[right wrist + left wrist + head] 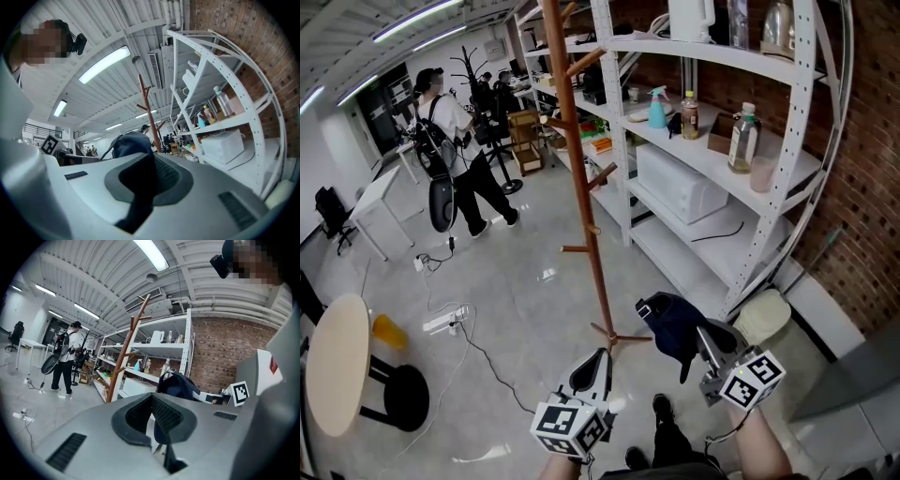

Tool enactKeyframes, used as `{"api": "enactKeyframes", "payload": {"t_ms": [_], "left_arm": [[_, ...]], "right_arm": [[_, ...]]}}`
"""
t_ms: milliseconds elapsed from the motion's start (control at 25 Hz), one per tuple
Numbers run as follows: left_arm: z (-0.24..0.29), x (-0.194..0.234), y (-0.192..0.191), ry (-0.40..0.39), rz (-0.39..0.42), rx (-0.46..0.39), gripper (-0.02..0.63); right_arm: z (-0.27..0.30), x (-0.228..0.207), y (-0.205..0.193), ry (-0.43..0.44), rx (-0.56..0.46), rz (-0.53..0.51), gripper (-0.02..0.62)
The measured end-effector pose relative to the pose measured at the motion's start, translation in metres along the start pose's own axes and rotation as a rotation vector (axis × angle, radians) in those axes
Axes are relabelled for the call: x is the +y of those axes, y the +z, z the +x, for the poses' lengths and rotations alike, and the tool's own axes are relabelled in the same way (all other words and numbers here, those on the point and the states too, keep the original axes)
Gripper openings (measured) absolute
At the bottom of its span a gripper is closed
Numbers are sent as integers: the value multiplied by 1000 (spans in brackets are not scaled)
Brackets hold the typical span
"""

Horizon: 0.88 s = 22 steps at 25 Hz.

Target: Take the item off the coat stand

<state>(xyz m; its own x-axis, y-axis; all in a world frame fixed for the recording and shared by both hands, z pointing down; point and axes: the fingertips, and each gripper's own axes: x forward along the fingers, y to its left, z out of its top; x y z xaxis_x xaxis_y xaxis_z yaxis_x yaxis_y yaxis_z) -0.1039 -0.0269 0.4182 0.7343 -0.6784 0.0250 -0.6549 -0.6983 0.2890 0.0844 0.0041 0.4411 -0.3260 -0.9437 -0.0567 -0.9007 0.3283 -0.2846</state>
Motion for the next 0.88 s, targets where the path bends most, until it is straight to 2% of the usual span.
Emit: {"api": "enactKeyframes", "payload": {"t_ms": [880], "left_arm": [[-13, -5, 10, -34, 7, -22, 6]], "right_arm": [[-13, 7, 8, -34, -30, -11, 26]]}}
